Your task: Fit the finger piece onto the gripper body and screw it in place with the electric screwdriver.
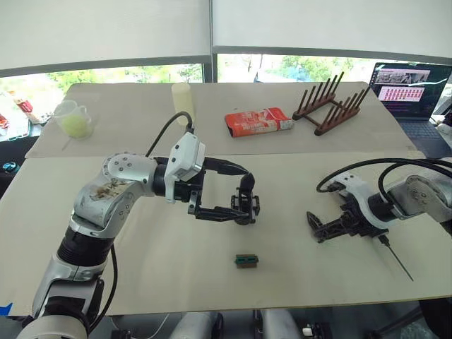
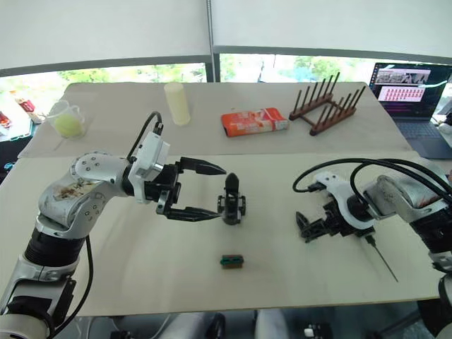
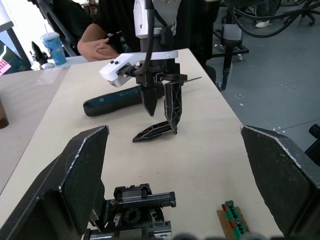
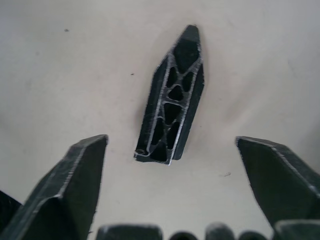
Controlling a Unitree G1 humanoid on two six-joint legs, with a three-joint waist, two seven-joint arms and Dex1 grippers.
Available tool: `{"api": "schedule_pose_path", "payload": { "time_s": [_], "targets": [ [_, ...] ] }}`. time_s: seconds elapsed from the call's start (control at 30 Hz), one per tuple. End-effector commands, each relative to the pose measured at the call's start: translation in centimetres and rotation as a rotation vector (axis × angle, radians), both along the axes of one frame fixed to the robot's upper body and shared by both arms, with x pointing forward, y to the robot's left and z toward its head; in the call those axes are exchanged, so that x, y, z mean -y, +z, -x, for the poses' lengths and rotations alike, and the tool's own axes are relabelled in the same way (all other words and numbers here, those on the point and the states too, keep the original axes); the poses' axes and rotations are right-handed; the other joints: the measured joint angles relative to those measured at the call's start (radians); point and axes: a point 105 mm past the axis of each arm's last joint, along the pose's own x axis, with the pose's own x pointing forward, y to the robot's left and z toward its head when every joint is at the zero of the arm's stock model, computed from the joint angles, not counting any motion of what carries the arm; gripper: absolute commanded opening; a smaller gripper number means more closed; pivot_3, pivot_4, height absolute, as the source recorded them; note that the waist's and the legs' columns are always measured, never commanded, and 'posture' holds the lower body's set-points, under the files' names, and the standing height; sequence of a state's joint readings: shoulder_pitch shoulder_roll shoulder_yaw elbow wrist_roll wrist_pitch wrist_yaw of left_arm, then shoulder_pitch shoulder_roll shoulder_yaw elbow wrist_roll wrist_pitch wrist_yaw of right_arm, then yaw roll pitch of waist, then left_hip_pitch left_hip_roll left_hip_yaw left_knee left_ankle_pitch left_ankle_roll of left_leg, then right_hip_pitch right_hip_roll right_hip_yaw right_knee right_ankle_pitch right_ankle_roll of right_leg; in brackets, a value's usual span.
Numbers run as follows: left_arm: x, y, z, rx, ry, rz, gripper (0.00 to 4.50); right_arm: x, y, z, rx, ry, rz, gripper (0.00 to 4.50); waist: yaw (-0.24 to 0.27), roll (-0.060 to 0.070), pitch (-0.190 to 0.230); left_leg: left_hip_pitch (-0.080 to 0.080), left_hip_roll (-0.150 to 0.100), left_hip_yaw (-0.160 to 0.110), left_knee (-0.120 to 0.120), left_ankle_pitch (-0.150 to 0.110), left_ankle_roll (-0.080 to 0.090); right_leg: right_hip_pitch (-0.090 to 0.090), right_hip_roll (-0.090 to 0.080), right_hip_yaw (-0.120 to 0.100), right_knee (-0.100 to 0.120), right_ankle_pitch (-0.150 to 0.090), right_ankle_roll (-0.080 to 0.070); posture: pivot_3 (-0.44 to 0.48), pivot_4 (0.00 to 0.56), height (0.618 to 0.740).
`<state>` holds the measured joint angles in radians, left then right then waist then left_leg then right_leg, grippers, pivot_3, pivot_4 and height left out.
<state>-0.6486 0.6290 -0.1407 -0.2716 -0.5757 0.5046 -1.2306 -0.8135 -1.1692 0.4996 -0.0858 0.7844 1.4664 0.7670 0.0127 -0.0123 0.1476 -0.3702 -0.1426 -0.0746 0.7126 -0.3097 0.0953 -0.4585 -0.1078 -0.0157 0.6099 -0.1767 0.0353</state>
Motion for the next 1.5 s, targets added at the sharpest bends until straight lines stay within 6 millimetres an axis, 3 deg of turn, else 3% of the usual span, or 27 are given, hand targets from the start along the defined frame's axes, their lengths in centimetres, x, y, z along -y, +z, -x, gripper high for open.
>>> {"api": "schedule_pose_path", "payload": {
  "time_s": [0.03, 0.13, 0.5, 0.7, 0.83, 0.93, 1.03, 1.27, 1.5],
  "targets": [
    [0.1, 0.8, 0.5, 0.042, -0.016, 0.010, 4.50, -0.6, 1.0, -0.1, 0.036, 0.051, 0.009, 4.48, 0.000, 0.000, 0.000, 0.000, 0.000, 0.000, 0.000, 0.000, 0.000, 0.000, 0.000, 0.000, 0.000, 0.000, 0.000, 0.000, 0.150, 0.740],
    [0.3, 0.9, 0.5, 0.044, -0.019, 0.015, 4.50, -1.4, 0.9, -0.3, 0.022, 0.032, -0.010, 4.48, 0.000, 0.000, 0.000, 0.000, 0.000, 0.000, 0.000, 0.000, 0.000, 0.000, 0.000, 0.000, 0.000, 0.000, 0.000, 0.000, 0.150, 0.740],
    [0.6, 1.4, 1.1, 0.049, -0.044, 0.025, 4.50, -0.1, -2.4, -0.5, -0.061, -0.128, 0.044, 4.48, 0.003, 0.000, 0.000, 0.001, 0.000, 0.000, 0.000, 0.000, 0.000, 0.001, 0.000, 0.000, 0.000, 0.000, 0.000, 0.000, 0.150, 0.740],
    [0.4, 1.2, 1.2, 0.046, -0.037, 0.020, 4.50, -0.5, -1.7, -0.8, -0.033, -0.116, 0.035, 4.48, 0.002, -0.001, 0.000, 0.002, 0.000, 0.000, 0.001, 0.000, 0.000, 0.003, 0.000, 0.000, 0.000, 0.000, 0.000, 0.000, 0.150, 0.740],
    [0.4, 1.2, 1.1, 0.047, -0.035, 0.020, 4.50, 0.6, -2.4, -0.4, -0.052, -0.140, 0.087, 4.48, 0.002, -0.001, 0.000, 0.001, 0.000, 0.000, 0.001, 0.000, 0.000, 0.002, 0.000, 0.000, 0.000, 0.000, 0.000, 0.000, 0.150, 0.740],
    [0.5, 1.2, 1.0, 0.049, -0.033, 0.022, 4.50, 0.0, -2.7, -0.6, -0.060, -0.146, 0.061, 4.48, 0.003, -0.001, -0.001, 0.002, 0.000, 0.000, 0.001, 0.000, 0.000, 0.003, 0.000, 0.000, 0.000, 0.000, 0.000, 0.000, 0.150, 0.740],
    [0.5, 1.2, 0.9, 0.051, -0.033, 0.021, 4.50, -0.8, -2.8, -1.0, -0.050, -0.140, 0.043, 3.62, 0.000, -0.006, -0.004, 0.002, 0.000, 0.000, 0.001, 0.000, 0.000, 0.003, 0.000, 0.000, 0.000, 0.000, 0.000, 0.000, 0.150, 0.740],
    [0.4, 1.2, 0.8, 0.053, -0.029, 0.023, 4.50, 0.4, -2.3, -0.9, -0.024, -0.166, 0.077, 1.20, 0.000, -0.006, -0.004, 0.002, 0.000, 0.000, 0.000, 0.000, 0.000, 0.002, 0.000, 0.000, 0.000, 0.000, 0.000, 0.000, 0.150, 0.740],
    [0.2, 1.5, 0.6, 0.036, 0.024, 0.057, 4.50, 0.8, 1.4, -1.8, 0.210, -0.029, 0.005, 1.12, 0.005, -0.004, -0.003, 0.001, -0.001, 0.000, 0.000, 0.000, 0.000, 0.001, 0.000, 0.000, 0.000, 0.000, 0.000, 0.000, 0.150, 0.740]
  ]
}}
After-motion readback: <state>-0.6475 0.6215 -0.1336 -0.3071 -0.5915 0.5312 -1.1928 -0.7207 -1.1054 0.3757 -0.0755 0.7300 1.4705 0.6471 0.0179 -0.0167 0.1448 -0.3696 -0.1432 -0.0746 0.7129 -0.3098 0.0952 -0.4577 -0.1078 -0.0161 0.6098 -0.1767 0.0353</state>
